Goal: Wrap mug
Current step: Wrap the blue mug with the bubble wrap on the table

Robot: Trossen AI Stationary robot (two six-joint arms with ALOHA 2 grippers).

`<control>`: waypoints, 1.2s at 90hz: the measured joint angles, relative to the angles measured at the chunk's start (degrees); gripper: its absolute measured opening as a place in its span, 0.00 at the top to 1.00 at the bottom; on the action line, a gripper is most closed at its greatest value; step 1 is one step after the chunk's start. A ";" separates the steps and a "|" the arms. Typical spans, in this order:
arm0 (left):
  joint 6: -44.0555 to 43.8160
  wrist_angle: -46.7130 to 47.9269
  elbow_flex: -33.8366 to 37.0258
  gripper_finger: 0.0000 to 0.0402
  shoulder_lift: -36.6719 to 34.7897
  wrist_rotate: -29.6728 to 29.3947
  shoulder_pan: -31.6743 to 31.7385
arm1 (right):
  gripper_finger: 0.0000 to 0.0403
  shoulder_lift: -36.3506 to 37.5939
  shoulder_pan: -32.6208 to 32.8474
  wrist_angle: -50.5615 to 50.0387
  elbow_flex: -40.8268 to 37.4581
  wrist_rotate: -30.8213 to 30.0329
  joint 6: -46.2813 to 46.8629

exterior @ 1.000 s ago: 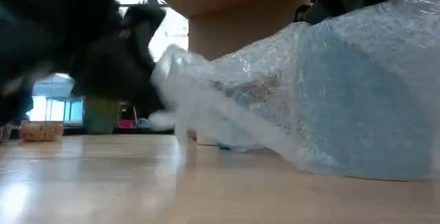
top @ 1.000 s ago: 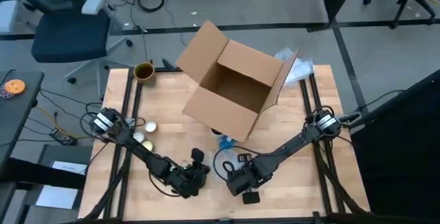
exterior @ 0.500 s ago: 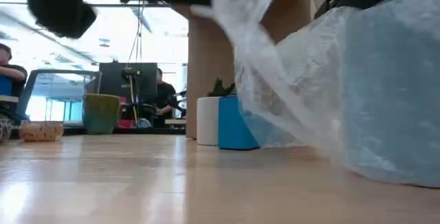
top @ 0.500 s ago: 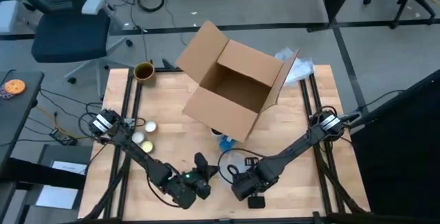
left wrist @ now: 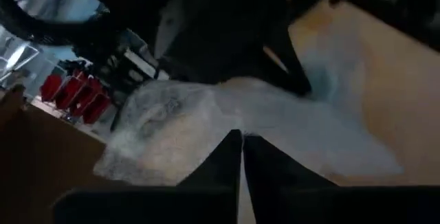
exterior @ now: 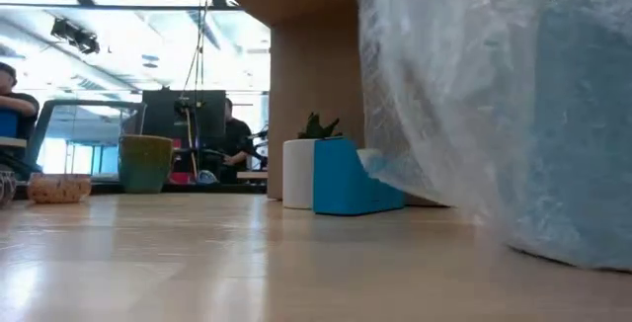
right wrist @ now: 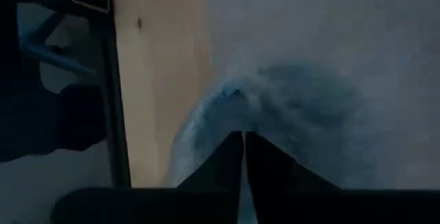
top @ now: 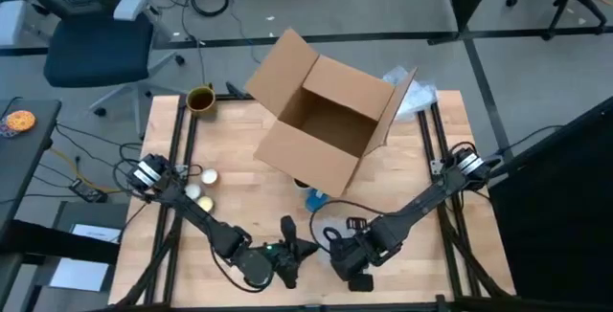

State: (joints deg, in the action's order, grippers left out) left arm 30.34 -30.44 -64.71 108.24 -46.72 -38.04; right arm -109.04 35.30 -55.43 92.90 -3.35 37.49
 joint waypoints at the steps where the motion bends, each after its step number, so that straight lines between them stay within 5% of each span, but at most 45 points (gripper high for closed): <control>1: 0.57 -0.98 0.00 1.00 0.26 0.55 0.14 | 1.00 0.19 0.07 -0.01 0.00 -0.16 0.09; 17: 5.54 -12.52 -0.77 1.00 5.10 4.43 1.25 | 1.00 3.44 1.29 -0.46 0.00 -2.99 3.21; 45: 5.49 -13.19 -10.88 1.00 12.91 11.49 2.83 | 1.00 10.84 5.25 -3.87 0.00 -4.48 15.40; 66: 5.11 -12.23 -13.79 1.00 16.36 14.74 4.35 | 1.00 16.32 10.30 -2.29 0.00 -15.78 20.73; 87: 3.70 -12.81 -13.94 1.00 16.44 16.22 5.96 | 1.00 11.82 10.30 0.45 0.00 -16.18 16.79; 108: 0.93 -13.10 -13.94 0.97 16.44 17.92 6.11 | 1.00 3.94 6.10 -2.93 0.00 -8.67 15.42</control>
State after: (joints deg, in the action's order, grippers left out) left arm 31.27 -43.55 -78.65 124.68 -28.80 -31.93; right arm -105.10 41.40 -58.36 92.90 -12.01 52.90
